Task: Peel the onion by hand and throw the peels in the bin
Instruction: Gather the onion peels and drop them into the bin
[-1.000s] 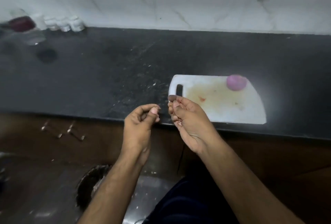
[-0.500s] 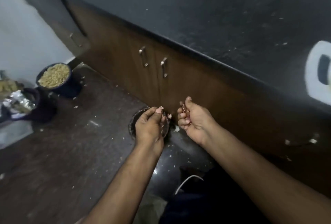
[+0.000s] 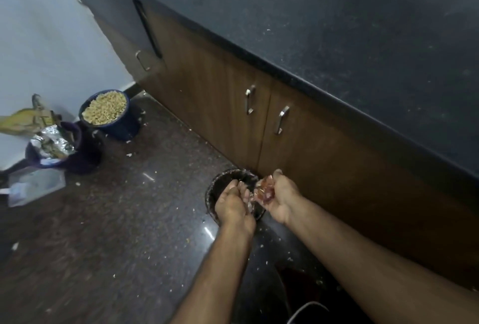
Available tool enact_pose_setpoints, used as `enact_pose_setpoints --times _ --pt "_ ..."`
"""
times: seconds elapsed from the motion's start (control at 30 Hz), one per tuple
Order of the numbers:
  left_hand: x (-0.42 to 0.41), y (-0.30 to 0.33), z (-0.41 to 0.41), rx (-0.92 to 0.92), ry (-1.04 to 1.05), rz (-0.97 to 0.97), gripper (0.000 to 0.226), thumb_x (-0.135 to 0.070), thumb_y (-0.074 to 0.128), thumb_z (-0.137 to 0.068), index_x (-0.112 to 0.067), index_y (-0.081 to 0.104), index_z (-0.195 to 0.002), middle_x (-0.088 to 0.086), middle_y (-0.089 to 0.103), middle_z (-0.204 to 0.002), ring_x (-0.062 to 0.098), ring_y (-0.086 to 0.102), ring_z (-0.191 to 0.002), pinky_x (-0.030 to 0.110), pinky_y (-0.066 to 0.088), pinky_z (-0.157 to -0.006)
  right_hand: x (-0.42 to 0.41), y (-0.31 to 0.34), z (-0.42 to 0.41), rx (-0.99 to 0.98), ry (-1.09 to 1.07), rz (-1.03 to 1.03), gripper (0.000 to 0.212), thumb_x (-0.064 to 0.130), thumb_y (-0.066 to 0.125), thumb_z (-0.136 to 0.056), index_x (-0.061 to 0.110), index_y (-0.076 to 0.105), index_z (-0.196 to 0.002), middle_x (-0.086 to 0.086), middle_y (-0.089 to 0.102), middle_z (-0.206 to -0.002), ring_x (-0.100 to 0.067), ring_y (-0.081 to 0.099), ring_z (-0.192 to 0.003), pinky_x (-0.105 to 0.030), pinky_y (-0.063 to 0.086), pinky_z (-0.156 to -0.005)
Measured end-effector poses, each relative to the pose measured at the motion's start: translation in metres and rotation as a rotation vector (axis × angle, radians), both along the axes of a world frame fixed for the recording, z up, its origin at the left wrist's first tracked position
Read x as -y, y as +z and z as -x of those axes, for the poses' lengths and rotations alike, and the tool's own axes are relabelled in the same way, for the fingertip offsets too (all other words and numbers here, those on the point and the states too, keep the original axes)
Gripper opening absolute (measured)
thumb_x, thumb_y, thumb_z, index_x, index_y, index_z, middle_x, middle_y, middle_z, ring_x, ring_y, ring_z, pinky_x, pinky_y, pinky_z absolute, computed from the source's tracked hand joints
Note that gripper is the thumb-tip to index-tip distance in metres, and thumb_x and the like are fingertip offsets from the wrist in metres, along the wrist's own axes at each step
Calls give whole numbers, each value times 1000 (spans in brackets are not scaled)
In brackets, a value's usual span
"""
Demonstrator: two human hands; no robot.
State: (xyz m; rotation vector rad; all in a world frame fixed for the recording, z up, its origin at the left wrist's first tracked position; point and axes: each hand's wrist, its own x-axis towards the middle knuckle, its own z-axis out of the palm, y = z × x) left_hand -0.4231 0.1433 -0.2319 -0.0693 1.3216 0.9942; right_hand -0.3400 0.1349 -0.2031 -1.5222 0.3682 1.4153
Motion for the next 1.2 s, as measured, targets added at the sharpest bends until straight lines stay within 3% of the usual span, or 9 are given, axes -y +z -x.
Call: enact_pose_setpoints --times 0.07,0.1,0.17,0.23,0.3,0.43,0.8,1.2 --pt "-8 -3 -1 30 -20 -13 32 -14 39 -115 2 60 -133 12 69 -101 15 69 -84 28 53 -94 -13 -5 -2 -24 79 -20 51 47 30 -110 7 60 -106 -16 66 -91 -26 63 -80 -45 51 -102" --pt "-12 -5 -1 63 -22 -16 38 -22 36 -116 3 57 -136 17 69 -114 20 68 -94 32 51 -101 -17 -5 -2 -34 117 -18 53 50 28 -109 8 61 -109 -20 68 -103 -30 67 -94 -47 46 -109" --pt "-17 -11 2 137 -5 -13 50 -37 33 -116 3 54 -139 25 61 -140 30 64 -118 37 48 -109 -19 -6 -1 -54 158 -9 60 53 28 -109 4 59 -126 -25 61 -133 -35 58 -127 -47 39 -115" --pt "-19 -16 5 182 27 -4 61 -45 29 -115 3 46 -149 26 49 -154 35 51 -141 40 42 -117 -18 -6 1 -71 175 -15 71 55 28 -108 -4 45 -144 -26 49 -148 -35 48 -139 -47 34 -119" --pt "-19 -18 8 187 50 -6 67 -49 26 -115 2 37 -156 25 41 -162 35 41 -152 42 34 -125 -17 -4 2 -82 200 -41 78 57 26 -108 -6 30 -153 -25 36 -159 -34 40 -146 -46 29 -122" --pt "-16 -20 12 153 81 -18 70 -52 24 -114 2 36 -157 23 39 -164 34 39 -153 42 31 -127 -10 1 1 -59 241 -81 81 60 25 -106 -2 23 -157 -23 31 -163 -32 31 -152 -41 25 -124" --pt "13 18 -15 0 -71 -92 71 -53 23 -114 2 45 -153 23 48 -159 32 47 -148 40 34 -126 22 29 -17 36 286 -168 84 63 25 -105 -3 27 -156 -24 35 -160 -33 37 -149 -38 32 -119" --pt "88 85 -74 0 -267 -258 70 -54 21 -114 0 49 -150 23 50 -157 32 48 -148 40 33 -125 121 78 -84 86 137 -335 78 61 29 -105 -1 39 -151 -23 45 -154 -32 45 -144 -39 36 -118"
